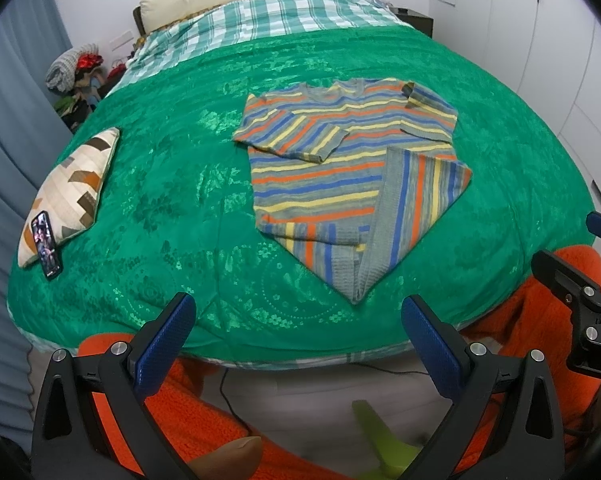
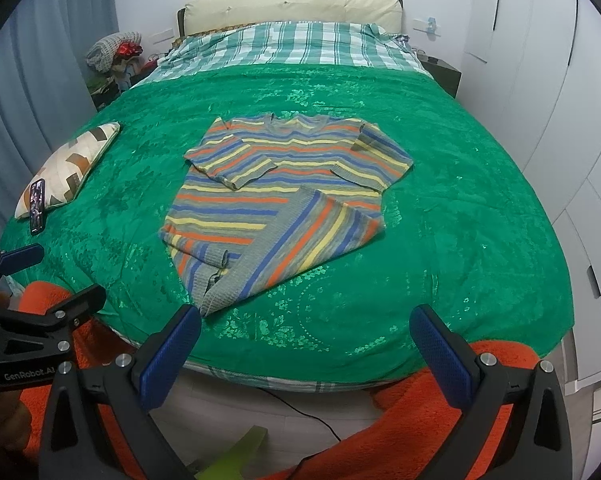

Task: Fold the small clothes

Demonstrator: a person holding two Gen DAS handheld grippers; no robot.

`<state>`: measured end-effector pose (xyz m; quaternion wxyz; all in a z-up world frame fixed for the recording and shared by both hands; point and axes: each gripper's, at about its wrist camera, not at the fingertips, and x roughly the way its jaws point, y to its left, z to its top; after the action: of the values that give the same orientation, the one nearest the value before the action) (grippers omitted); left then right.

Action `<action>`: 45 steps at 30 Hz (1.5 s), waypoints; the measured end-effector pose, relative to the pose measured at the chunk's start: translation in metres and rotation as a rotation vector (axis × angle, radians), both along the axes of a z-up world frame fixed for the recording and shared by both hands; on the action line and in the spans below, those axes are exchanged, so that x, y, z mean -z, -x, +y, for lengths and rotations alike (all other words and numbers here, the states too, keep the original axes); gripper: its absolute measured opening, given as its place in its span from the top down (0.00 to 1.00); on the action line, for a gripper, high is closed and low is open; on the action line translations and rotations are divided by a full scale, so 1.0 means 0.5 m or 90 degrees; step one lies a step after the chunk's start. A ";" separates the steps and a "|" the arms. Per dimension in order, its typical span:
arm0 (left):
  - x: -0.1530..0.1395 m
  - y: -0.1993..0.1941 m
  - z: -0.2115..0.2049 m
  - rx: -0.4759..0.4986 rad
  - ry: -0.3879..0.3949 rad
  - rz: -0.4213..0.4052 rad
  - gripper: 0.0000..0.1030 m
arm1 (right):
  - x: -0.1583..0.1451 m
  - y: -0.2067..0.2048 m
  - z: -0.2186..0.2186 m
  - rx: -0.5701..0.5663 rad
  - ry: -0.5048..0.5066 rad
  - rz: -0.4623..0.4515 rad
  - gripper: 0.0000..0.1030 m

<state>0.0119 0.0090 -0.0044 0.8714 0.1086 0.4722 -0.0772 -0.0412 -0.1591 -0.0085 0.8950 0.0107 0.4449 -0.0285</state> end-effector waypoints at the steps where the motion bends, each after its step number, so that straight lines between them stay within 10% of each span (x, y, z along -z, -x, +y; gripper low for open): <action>1: 0.001 0.001 0.000 0.000 -0.001 0.000 0.00 | 0.000 0.000 0.001 0.000 0.000 0.000 0.00; 45: 0.020 0.006 -0.001 0.008 -0.009 0.016 0.00 | 0.014 -0.012 0.007 -0.007 -0.009 0.007 0.00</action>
<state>0.0088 0.0086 -0.0144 0.8642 0.1169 0.4828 -0.0804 -0.0351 -0.1555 -0.0154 0.8925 0.0144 0.4504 -0.0208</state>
